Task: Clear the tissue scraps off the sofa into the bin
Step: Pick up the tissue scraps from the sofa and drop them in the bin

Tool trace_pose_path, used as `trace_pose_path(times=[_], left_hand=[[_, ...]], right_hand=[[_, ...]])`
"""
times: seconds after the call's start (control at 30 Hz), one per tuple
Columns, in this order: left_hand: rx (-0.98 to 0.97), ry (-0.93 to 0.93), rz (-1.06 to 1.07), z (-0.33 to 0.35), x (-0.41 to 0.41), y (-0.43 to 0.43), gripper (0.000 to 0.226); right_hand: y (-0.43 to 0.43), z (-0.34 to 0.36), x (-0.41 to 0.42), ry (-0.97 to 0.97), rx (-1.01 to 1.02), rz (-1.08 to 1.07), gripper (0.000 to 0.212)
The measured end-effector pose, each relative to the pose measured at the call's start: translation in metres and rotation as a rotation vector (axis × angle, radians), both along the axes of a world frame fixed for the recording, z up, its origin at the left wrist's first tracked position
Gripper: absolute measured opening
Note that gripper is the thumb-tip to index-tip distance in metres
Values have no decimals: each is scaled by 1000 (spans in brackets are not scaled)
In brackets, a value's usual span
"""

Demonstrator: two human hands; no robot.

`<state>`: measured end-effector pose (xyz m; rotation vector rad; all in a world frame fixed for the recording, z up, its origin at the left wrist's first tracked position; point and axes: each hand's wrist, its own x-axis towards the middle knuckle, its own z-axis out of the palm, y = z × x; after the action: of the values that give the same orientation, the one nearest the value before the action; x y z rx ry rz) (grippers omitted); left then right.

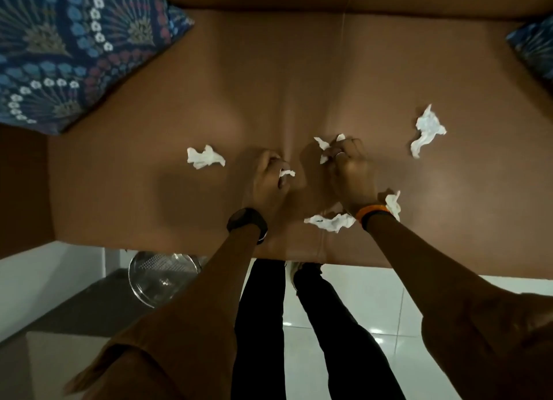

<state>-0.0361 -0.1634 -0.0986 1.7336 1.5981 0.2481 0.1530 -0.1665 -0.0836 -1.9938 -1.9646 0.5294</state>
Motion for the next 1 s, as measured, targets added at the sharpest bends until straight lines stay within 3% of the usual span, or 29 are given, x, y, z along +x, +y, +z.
trace_pose_path(times=[0.23, 0.43, 0.67, 0.8, 1.0], left_hand=[[78, -32, 210, 12, -15, -48, 18], [59, -88, 481, 14, -98, -134, 17], [-15, 143, 625, -37, -243, -220, 18], [-199, 149, 602, -84, -301, -243, 27], [-409, 188, 312, -125, -342, -240, 64]], right_hand=[[-46, 11, -67, 166, 26, 53, 13], [-115, 6, -172, 268, -119, 160, 6], [-192, -39, -312, 294, -257, 359, 24], [-215, -82, -372, 211, -368, 427, 31], [-208, -138, -411, 66, -540, 500, 40]])
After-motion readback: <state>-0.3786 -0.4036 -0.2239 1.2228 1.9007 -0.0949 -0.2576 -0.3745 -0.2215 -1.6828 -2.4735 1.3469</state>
